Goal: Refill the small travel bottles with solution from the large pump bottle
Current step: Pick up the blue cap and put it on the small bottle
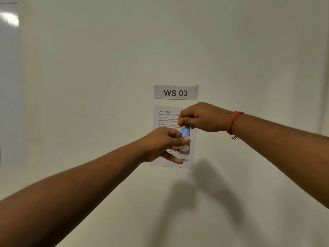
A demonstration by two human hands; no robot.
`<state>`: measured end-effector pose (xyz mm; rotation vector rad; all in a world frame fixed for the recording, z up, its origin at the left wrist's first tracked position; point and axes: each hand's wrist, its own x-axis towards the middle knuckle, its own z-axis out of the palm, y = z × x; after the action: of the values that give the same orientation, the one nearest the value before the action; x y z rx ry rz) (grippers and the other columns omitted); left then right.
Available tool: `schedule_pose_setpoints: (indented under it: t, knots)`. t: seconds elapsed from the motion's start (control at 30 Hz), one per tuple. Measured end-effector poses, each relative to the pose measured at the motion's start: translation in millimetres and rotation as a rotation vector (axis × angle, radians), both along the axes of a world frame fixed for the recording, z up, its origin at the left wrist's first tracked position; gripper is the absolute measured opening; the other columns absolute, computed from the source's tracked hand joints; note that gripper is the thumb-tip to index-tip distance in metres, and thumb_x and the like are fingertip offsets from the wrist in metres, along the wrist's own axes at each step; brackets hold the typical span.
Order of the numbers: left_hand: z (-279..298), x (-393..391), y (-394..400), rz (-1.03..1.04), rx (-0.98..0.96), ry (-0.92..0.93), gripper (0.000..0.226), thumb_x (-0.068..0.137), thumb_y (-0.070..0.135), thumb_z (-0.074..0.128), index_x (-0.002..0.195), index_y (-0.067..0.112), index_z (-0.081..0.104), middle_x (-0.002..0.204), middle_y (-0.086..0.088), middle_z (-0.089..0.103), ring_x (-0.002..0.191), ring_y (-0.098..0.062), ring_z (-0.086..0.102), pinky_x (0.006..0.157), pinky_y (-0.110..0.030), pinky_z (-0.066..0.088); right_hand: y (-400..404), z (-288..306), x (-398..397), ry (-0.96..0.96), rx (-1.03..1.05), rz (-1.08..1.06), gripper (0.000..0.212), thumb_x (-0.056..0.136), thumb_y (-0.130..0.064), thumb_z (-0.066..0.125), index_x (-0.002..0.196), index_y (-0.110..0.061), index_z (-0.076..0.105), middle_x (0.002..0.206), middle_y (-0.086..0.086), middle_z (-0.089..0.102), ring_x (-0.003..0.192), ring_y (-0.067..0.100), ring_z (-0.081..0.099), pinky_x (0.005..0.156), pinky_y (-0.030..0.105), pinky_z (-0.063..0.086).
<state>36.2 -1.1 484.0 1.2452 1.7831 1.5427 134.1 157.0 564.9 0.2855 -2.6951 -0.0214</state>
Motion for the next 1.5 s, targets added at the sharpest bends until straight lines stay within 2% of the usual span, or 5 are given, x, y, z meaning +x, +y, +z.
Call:
schedule_pose_setpoints:
  t: [0.2,0.5,0.63,1.0,1.5]
  knots:
    - [2,0,-3,-0.01,0.001,0.01,0.026,0.093,0.024,0.071,0.111,0.005,0.072,0.114,-0.016,0.076,0.106,-0.029,0.074,0.072,-0.041,0.065,9,5,6,-0.058,-0.09,0.096,0.013,0.097,-0.032,0.057,0.103,-0.037,0.068,0.1,-0.029,0.063,0.107,0.004,0.059,0.081,0.01,0.047]
    - [2,0,-2,-0.016,0.004,0.015,0.026,0.095,0.022,0.071,0.112,0.003,0.072,0.113,-0.016,0.076,0.106,-0.028,0.074,0.076,-0.045,0.065,8,2,3,-0.049,-0.098,0.079,0.017,0.091,-0.039,0.063,0.097,-0.026,0.073,0.092,-0.01,0.072,0.086,0.008,0.065,0.075,0.019,0.052]
    - [2,2,-2,-0.023,0.002,0.014,0.026,0.095,0.022,0.07,0.112,0.004,0.072,0.114,-0.016,0.076,0.106,-0.028,0.074,0.076,-0.044,0.065,8,1,1,-0.028,-0.081,0.054,0.021,0.091,-0.045,0.061,0.092,-0.028,0.072,0.086,-0.009,0.072,0.077,0.004,0.063,0.065,0.01,0.048]
    - [5,3,-5,0.0,-0.008,0.024,0.023,0.095,0.022,0.07,0.109,0.006,0.072,0.115,-0.016,0.075,0.107,-0.028,0.074,0.076,-0.044,0.065,12,8,15,-0.134,-0.188,0.169,0.023,0.094,-0.023,0.064,0.101,-0.044,0.069,0.104,-0.025,0.069,0.106,0.003,0.063,0.087,0.016,0.052]
    - [4,4,-7,0.0,-0.026,0.039,0.023,0.095,0.023,0.069,0.11,0.006,0.073,0.115,-0.016,0.075,0.108,-0.03,0.073,0.082,-0.048,0.064,9,2,13,-0.074,-0.182,0.109,0.018,0.093,-0.037,0.061,0.11,-0.041,0.067,0.094,-0.021,0.068,0.088,0.002,0.065,0.081,0.02,0.052]
